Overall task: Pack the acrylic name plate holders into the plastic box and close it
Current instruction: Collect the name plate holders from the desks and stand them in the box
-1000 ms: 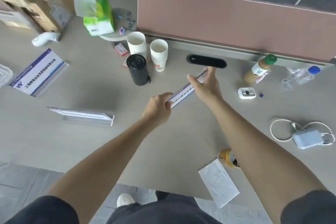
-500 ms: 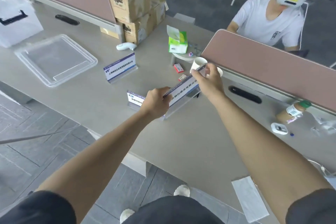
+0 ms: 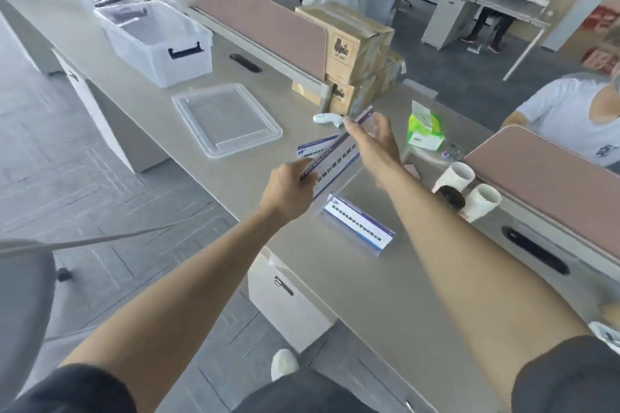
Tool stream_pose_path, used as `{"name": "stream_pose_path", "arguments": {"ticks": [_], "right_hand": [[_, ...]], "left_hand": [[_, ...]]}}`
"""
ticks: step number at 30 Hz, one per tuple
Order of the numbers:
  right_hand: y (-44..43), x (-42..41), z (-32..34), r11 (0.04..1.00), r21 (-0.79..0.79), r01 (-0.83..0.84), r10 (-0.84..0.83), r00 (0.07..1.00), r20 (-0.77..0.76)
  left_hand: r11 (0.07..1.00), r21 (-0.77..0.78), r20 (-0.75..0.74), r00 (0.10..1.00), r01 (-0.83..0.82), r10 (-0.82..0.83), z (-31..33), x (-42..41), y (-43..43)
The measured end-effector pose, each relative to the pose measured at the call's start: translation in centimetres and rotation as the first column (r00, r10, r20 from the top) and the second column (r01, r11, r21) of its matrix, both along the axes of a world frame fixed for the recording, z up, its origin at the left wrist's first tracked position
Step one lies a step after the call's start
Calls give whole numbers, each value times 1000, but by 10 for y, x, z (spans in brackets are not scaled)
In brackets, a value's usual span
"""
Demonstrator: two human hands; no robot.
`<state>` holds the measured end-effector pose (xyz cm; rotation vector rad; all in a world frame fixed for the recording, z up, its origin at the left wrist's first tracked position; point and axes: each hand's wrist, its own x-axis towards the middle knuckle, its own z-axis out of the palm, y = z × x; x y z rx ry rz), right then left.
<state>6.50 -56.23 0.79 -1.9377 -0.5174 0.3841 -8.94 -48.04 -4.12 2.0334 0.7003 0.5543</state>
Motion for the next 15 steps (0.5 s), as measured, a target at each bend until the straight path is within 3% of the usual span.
{"name": "stream_pose_path", "arguments": {"ticks": [15], "right_hand": [[297, -8, -9, 969, 145, -202, 217, 971, -103]], "left_hand": [[957, 55, -91, 953, -285, 290, 7, -31, 237]]}}
